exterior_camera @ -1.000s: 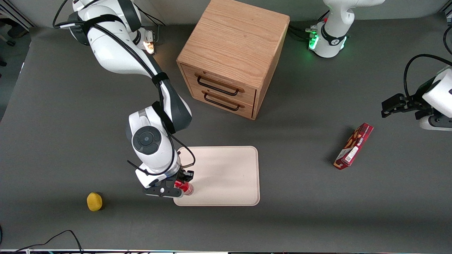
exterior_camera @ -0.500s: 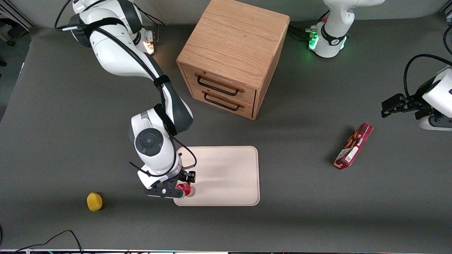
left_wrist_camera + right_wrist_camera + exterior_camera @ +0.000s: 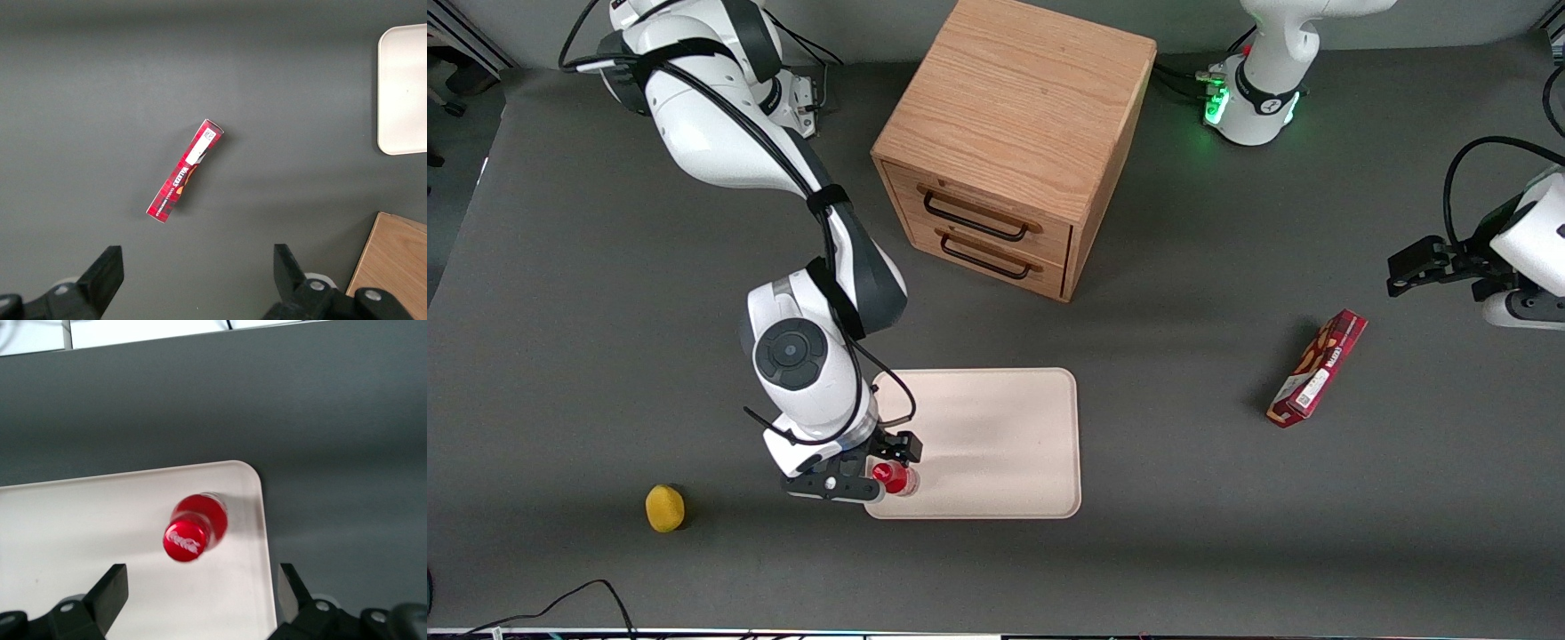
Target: Place coke bottle on tray
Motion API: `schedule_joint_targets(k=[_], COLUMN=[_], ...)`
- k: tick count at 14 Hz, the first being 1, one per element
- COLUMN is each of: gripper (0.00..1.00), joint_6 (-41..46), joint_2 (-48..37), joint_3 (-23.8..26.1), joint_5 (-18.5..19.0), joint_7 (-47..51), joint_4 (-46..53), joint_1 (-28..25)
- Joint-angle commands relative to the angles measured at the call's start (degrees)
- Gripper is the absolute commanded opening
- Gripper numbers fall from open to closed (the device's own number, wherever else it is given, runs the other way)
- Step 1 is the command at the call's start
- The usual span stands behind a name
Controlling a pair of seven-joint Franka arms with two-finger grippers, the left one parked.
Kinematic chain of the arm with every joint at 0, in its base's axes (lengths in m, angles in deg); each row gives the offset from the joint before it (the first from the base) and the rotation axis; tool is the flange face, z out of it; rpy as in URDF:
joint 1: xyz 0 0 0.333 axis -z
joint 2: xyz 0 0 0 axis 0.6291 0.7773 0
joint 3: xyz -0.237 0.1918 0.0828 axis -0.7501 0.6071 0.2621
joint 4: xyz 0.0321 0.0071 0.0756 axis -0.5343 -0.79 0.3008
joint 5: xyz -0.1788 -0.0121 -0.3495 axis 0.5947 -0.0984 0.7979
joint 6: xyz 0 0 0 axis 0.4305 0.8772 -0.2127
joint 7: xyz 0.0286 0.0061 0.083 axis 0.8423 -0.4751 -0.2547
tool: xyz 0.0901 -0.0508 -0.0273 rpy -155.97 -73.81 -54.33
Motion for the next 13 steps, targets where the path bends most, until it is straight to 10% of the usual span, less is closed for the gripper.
schedule_joint_targets(k=[1,7,13], gripper=[1.0,1.0,1.0], joint_6=[0.2,1.6,13.5], joint_2=[-13.9,-40.0,-50.5], joint_3=[0.4,1.9,1.9], joint_5=[-0.2,-0.8,-4.0], joint_7=[-2.1,-10.0,-19.3], joint_4=[-15.8,-41.9,-45.1], joint_1=[0.5,7.4,17.0])
